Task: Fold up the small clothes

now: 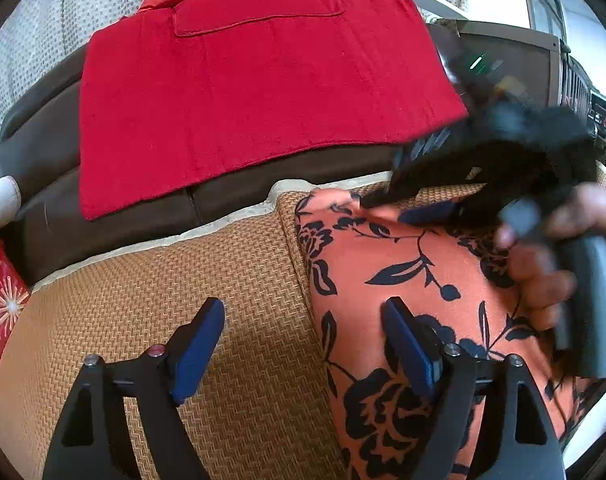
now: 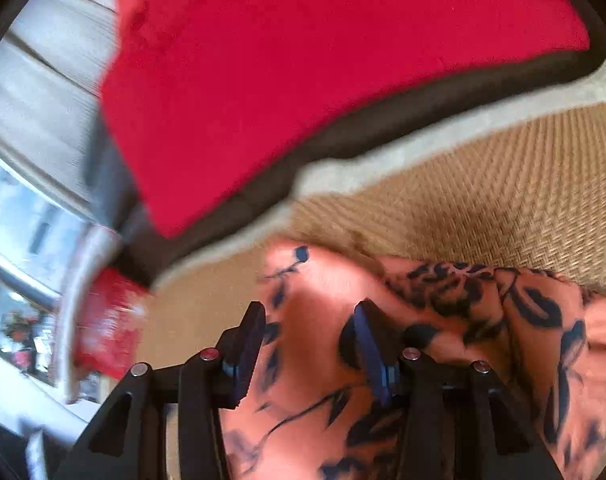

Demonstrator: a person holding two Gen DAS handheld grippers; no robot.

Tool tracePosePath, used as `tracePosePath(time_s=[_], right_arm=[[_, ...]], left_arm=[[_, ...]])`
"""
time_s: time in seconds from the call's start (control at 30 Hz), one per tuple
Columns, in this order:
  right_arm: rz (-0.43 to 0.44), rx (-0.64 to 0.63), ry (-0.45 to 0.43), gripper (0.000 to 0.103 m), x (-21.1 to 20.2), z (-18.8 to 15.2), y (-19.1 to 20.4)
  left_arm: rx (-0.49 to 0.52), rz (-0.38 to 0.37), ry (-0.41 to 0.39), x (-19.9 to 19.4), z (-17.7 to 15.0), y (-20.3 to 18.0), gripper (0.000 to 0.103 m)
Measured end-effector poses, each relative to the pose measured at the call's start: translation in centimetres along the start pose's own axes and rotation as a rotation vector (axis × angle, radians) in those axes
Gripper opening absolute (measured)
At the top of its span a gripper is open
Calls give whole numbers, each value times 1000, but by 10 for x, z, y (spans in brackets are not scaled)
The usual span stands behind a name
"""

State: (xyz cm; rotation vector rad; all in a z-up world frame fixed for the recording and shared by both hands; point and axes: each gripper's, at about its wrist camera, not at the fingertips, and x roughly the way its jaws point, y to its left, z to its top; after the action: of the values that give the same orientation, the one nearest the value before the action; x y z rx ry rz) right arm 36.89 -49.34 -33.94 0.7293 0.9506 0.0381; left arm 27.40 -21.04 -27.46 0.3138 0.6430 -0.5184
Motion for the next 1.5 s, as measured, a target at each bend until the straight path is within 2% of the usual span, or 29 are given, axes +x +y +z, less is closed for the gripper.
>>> tracePosePath(time_s=[0.03, 0.13, 0.23, 0.33, 0.47, 0.53, 0.6, 0.63, 0.7, 0.77, 0.83, 0.93, 1.07, 1.2, 1.5], right_arm=[[-21, 0, 12, 50, 9, 1, -2], [-27, -19, 1, 50, -1, 1, 6], [-10, -13, -66, 53, -33, -3, 8], [-12, 7, -125, 53, -76, -19, -8], [-75, -3, -160, 53, -113, -45, -19], [-92, 14, -149, 53, -128, -60, -33], [-142, 82, -56, 53, -117, -79, -56], [-140, 112, -35, 53, -113, -86, -66], [-87, 112, -87, 53, -132, -87, -65], [-40, 74, -179, 54, -153, -86, -59], [-25, 98, -242, 60, -166, -84, -64], [28, 181, -270, 61, -171, -78, -79], [10, 239, -249, 61, -165, -70, -90], [36, 295, -230, 61, -159, -63, -100], [22, 303, -223, 61, -157, -62, -109]], left_arm=[[-1, 0, 1, 2, 0, 0, 83], [-3, 1, 2, 3, 1, 1, 83], [-5, 10, 4, -1, 1, -1, 83], [-8, 21, 4, -5, -1, -5, 83], [-26, 34, 10, -7, -2, -7, 83], [-34, 41, 14, -7, -1, -8, 83], [-35, 42, 14, -8, -1, -10, 83], [-38, 48, 15, -8, 0, -10, 83], [-53, 58, 26, -10, 2, -10, 83], [-73, 47, 22, -14, 4, -9, 83], [-91, 44, 13, -16, 7, -9, 83], [-89, 50, -1, -19, 12, -10, 83], [-102, 43, -6, -20, 17, -9, 83], [-117, 37, -6, -19, 20, -9, 83], [-129, 34, 11, -14, 21, -9, 83]])
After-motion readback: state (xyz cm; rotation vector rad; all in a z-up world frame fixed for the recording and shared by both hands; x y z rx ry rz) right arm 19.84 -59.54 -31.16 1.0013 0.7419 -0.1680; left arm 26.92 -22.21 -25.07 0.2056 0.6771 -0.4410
